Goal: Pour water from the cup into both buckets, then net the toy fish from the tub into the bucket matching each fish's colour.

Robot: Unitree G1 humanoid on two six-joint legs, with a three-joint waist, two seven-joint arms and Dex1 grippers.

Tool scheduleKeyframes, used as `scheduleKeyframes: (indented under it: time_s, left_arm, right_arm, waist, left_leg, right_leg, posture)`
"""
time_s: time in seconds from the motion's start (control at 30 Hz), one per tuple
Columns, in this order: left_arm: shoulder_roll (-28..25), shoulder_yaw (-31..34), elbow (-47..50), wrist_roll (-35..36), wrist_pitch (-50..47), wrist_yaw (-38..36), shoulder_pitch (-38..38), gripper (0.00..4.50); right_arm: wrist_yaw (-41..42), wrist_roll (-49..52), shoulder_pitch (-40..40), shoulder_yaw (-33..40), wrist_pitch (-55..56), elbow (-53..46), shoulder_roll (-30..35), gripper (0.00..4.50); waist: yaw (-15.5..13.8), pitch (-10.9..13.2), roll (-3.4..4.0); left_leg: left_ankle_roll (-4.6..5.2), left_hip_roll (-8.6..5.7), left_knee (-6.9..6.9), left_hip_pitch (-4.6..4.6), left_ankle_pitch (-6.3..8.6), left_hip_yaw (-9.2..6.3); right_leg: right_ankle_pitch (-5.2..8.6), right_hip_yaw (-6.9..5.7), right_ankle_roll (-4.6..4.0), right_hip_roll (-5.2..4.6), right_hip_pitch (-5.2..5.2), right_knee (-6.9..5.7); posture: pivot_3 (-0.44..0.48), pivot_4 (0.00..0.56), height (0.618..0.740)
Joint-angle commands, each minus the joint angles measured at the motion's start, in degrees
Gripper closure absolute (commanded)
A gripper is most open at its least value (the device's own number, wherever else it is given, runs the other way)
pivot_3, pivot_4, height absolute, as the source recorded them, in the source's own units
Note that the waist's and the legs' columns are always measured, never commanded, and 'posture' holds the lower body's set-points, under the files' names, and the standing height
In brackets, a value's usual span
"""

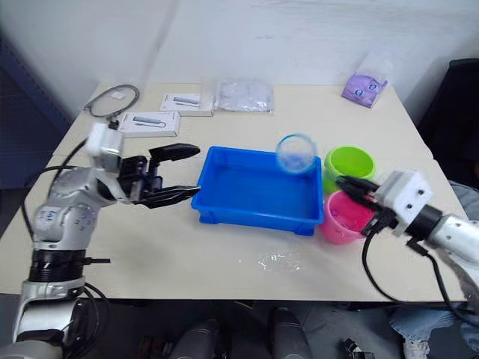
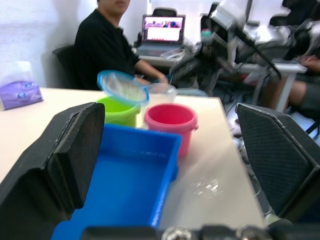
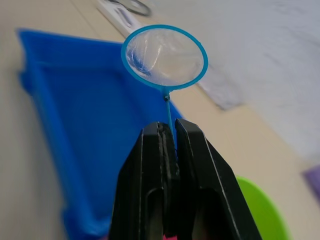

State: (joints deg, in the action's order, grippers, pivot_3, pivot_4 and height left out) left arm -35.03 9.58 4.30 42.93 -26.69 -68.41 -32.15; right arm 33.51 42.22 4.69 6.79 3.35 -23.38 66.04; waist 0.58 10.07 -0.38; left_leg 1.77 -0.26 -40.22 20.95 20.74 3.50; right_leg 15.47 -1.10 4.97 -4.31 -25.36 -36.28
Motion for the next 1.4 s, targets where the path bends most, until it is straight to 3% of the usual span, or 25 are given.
scheduleKeyframes:
  time_s: [0.03, 0.23, 0.33, 0.5, 0.77, 0.93, 1.07, 1.13, 1.27, 1.4]
  left_arm:
    - [-5.42, 2.35, 5.12, 2.12, -0.1, -6.45, 4.52, 0.01]
    - [-14.49, -2.56, 8.0, -8.17, 13.77, -20.73, 19.02, 0.01]
    - [-14.63, -2.12, 8.58, -8.04, 12.4, -17.36, 22.82, 0.01]
    - [-13.6, -0.57, 12.17, -8.72, 13.63, -13.94, 31.78, 0.01]
    - [-13.03, 0.1, 8.69, -9.91, 14.04, -9.15, 30.39, 0.01]
    - [-12.81, 0.52, 7.12, -10.49, 14.9, -7.61, 29.89, 0.0]
    - [-12.85, 2.64, 6.53, -10.98, 15.54, -5.06, 31.73, 0.0]
    - [-13.12, 3.77, 6.44, -11.39, 15.82, -4.05, 32.94, 0.0]
    - [-14.48, 8.79, 3.76, -18.62, 20.16, 1.33, 39.08, 0.0]
    - [-12.44, 12.16, -6.24, -23.42, 30.29, 4.88, 41.63, 0.0]
  right_arm:
    - [5.39, 1.62, -0.37, -5.59, -5.54, -8.08, -3.39, 4.5]
    - [15.25, -12.4, -3.4, -20.63, -6.12, -4.99, -11.54, 4.5]
    - [18.65, -26.09, -5.9, -27.21, 3.4, 6.3, -16.26, 4.5]
    - [20.81, -32.52, -9.14, -31.63, 11.15, 21.09, -27.13, 4.5]
    - [23.79, -33.68, -13.6, -30.11, 13.84, 31.17, -33.7, 4.5]
    - [25.46, -32.99, -13.87, -28.04, 13.96, 27.9, -32.29, 2.35]
    - [26.45, -24.99, -8.6, -21.57, 6.92, 15.29, -27.2, 0.22]
    - [26.57, -22.28, -5.49, -18.31, 4.58, 10.36, -24.69, 0.04]
    - [25.25, -16.09, 7.11, -2.09, 1.54, -0.46, -17.99, 0.04]
    - [30.18, -12.33, 17.73, 14.0, 6.65, 1.2, -17.48, 0.04]
  waist:
    - [-0.16, -0.01, 0.0]
    - [-0.34, -0.02, -0.04]
    - [-0.68, -0.11, -0.19]
    - [0.01, -0.11, -0.21]
    - [0.78, -0.11, -0.19]
    - [0.99, -0.09, -0.16]
    - [0.94, -0.05, -0.1]
    - [0.87, -0.05, -0.1]
    - [0.71, -0.04, -0.08]
    - [0.36, -0.1, -0.16]
  left_leg:
    - [0.0, -0.02, 0.01, -0.02, 0.0, 0.0]
    - [0.03, -0.07, 0.13, -0.11, 0.07, 0.07]
    - [0.12, -0.1, 0.06, -0.09, 0.09, 0.03]
    - [0.14, -0.09, 0.23, -0.49, 0.19, 0.03]
    - [0.04, -0.04, 0.25, -0.86, 0.21, -0.14]
    - [-0.05, -0.04, 0.26, -0.81, 0.25, -0.18]
    - [-0.04, -0.04, 0.27, -0.77, 0.26, -0.2]
    - [-0.05, -0.04, 0.3, -0.76, 0.27, -0.24]
    - [-0.06, -0.04, 0.42, -0.78, 0.3, -0.27]
    - [0.05, -0.04, 0.61, -0.85, 0.36, -0.27]
  right_leg:
    - [0.0, 0.0, -0.01, -0.02, 0.0, 0.16]
    - [0.06, -0.02, -0.12, -0.04, 0.05, 0.37]
    - [0.07, -0.09, -0.15, -0.13, 0.08, 0.37]
    - [0.11, -0.07, -0.24, -0.15, 0.43, 0.44]
    - [0.14, -0.2, -0.3, -0.16, 0.83, 0.33]
    - [0.16, -0.25, -0.33, -0.17, 0.79, 0.35]
    - [0.16, -0.26, -0.33, -0.18, 0.77, 0.37]
    - [0.16, -0.29, -0.33, -0.19, 0.77, 0.41]
    - [0.17, -0.31, -0.35, -0.21, 0.81, 0.51]
    - [0.17, -0.32, -0.35, -0.2, 0.86, 0.64]
  posture:
    - [0.0, 0.15, 0.74]
    - [0.0, 0.15, 0.74]
    - [0.0, 0.15, 0.74]
    - [0.0, 0.15, 0.74]
    - [0.0, 0.15, 0.74]
    - [0.0, 0.15, 0.74]
    - [0.0, 0.15, 0.74]
    - [0.0, 0.15, 0.74]
    - [0.0, 0.15, 0.74]
    - [0.0, 0.15, 0.74]
